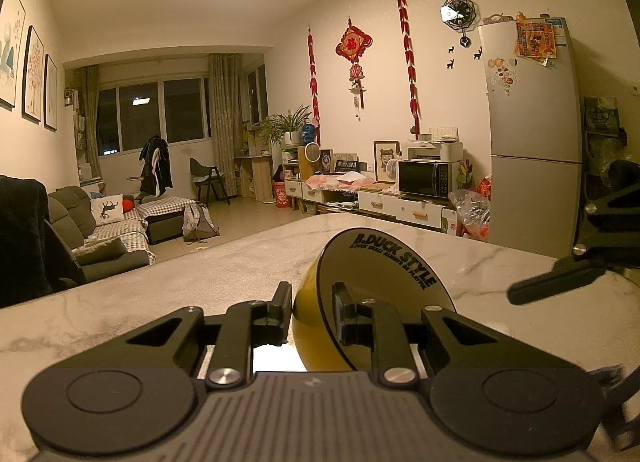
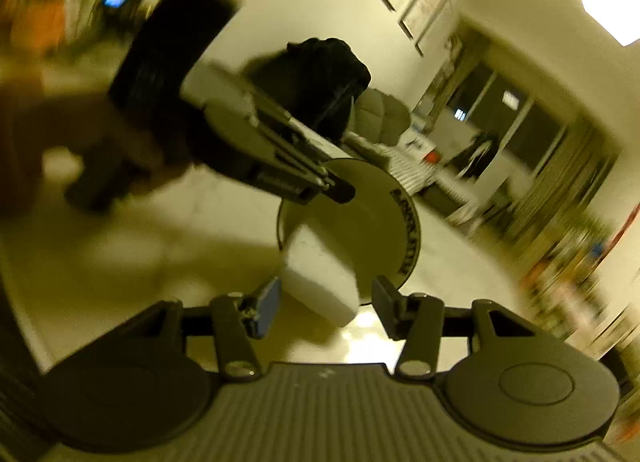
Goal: Clean bowl
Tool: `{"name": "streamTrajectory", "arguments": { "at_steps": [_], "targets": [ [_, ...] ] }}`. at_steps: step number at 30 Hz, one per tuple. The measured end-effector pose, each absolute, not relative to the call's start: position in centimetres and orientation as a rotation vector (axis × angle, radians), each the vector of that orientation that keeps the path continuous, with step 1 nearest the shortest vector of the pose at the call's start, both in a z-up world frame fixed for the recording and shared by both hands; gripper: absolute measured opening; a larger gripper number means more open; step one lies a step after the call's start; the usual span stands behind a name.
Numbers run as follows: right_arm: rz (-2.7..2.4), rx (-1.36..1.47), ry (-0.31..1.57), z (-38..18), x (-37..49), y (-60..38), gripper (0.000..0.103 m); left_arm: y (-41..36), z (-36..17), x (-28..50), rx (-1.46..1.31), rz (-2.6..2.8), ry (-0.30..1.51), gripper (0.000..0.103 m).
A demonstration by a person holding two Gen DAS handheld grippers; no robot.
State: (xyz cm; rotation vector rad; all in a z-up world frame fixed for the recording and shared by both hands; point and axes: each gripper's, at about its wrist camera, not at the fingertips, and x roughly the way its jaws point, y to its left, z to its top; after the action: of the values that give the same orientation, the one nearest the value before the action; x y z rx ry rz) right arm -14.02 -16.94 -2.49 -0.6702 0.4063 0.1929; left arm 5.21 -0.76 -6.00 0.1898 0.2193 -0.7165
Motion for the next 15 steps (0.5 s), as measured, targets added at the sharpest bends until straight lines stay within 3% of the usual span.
{"name": "streamTrajectory", "arguments": {
  "at_steps": [7, 12, 15],
  "targets": [
    [0.197, -0.866, 0.352, -3.9, -13.2, -15.0, 0.048, -0.7, -6.0, 5.2, 0.188, -0.717, 0.22, 0.021],
    [0.189, -0.781, 0.321, -2.3, -12.7, -15.7, 0.037, -0.8, -6.0, 5.2, 0.187, -0.719, 0.221, 0.021],
    [0.204, -0.73, 0.353, -1.8, -11.7, -15.9, 0.036, -0.8, -6.0, 5.1, 0.188, -0.722, 0.221, 0.022]
  ]
}}
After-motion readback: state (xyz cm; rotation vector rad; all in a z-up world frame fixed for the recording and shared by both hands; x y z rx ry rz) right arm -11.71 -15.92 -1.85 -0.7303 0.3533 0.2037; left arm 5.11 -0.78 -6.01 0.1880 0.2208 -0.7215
